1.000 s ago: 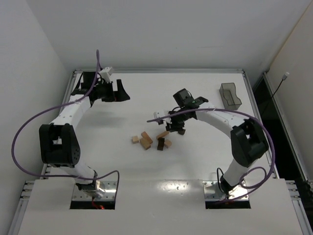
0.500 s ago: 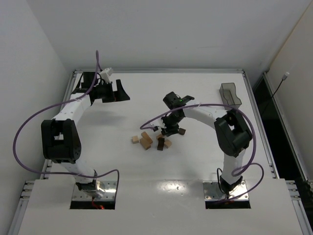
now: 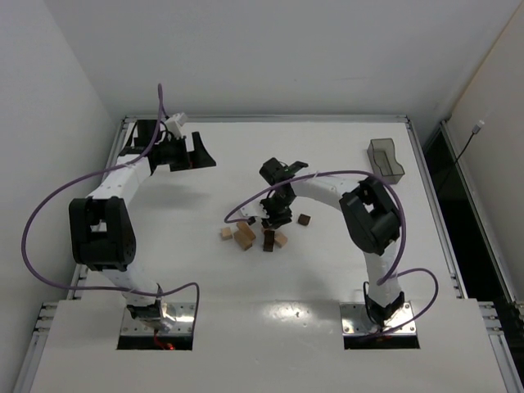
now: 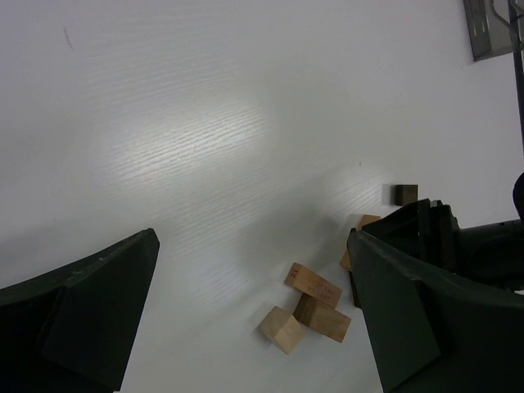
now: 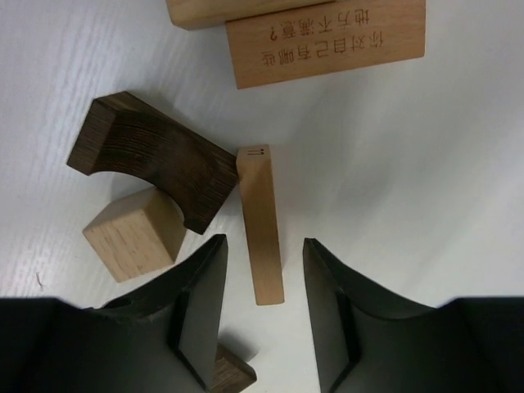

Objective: Build the wood block tower

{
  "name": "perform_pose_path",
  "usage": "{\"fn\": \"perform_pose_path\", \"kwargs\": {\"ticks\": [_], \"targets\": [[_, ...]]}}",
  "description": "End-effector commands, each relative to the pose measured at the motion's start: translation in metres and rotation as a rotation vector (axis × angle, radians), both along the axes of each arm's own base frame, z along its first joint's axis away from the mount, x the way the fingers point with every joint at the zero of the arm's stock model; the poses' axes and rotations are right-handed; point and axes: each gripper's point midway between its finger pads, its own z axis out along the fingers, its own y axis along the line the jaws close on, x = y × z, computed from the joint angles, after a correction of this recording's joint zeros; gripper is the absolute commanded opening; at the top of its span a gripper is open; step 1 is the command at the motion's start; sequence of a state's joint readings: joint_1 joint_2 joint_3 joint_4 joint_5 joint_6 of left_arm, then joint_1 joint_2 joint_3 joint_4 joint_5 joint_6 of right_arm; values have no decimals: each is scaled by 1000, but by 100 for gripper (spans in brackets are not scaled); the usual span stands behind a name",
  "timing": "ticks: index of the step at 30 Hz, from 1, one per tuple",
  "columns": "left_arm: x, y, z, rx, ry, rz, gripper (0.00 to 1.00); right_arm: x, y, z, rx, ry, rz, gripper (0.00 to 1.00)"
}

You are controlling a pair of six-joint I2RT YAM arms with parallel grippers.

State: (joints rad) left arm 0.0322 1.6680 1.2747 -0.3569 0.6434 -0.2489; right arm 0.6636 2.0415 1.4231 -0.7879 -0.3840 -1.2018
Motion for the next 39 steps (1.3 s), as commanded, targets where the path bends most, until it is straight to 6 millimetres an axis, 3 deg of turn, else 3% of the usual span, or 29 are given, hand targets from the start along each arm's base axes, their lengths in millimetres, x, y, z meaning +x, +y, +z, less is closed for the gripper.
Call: {"fn": "perform_pose_path", "kwargs": {"ticks": [1, 3, 4, 5, 11, 14, 15, 16, 17, 19, 22, 26, 30, 36, 39], "targets": [[14, 6, 18, -24, -51, 8, 100, 8, 3, 3, -17, -31, 22, 33], [15, 4, 17, -36, -46, 5, 100, 10, 2, 2, -28, -31, 21, 25], [17, 4, 20, -36, -55, 5, 100, 10, 2, 1, -29, -31, 21, 13], [17, 4, 20, -36, -55, 5, 100, 11, 1, -1, -42, -28, 20, 9], [17, 4, 20, -36, -55, 5, 100, 7, -5, 2, -77, 2, 11, 1], [13, 4, 16, -36, -51, 5, 100, 3, -1, 14, -47, 59, -90, 0], [13, 4, 16, -36, -51, 5, 100, 18, 6, 33, 1, 53, -145, 0], [10, 4, 15, -36, -48, 5, 100, 16, 12, 33, 29, 133, -192, 0], [8, 4, 15, -36, -48, 5, 100, 37, 20, 53, 87, 157, -321, 0], [7, 4, 16, -30, -62, 0, 100, 44, 33, 68, 169, 282, -449, 0], [5, 7, 19, -13, -77, 18, 100, 75, 45, 87, 300, 429, -733, 0], [8, 19, 15, 29, -81, 65, 100, 107, 51, 83, 370, 509, -1068, 0], [12, 31, 21, 2, -70, 141, 100, 116, 52, 69, 349, 605, -1330, 0], [21, 52, 16, -44, -39, 177, 100, 116, 74, 57, 409, 832, -1475, 0], [22, 57, 12, -45, -28, 188, 100, 129, 73, 49, 487, 930, -1599, 0]]}}
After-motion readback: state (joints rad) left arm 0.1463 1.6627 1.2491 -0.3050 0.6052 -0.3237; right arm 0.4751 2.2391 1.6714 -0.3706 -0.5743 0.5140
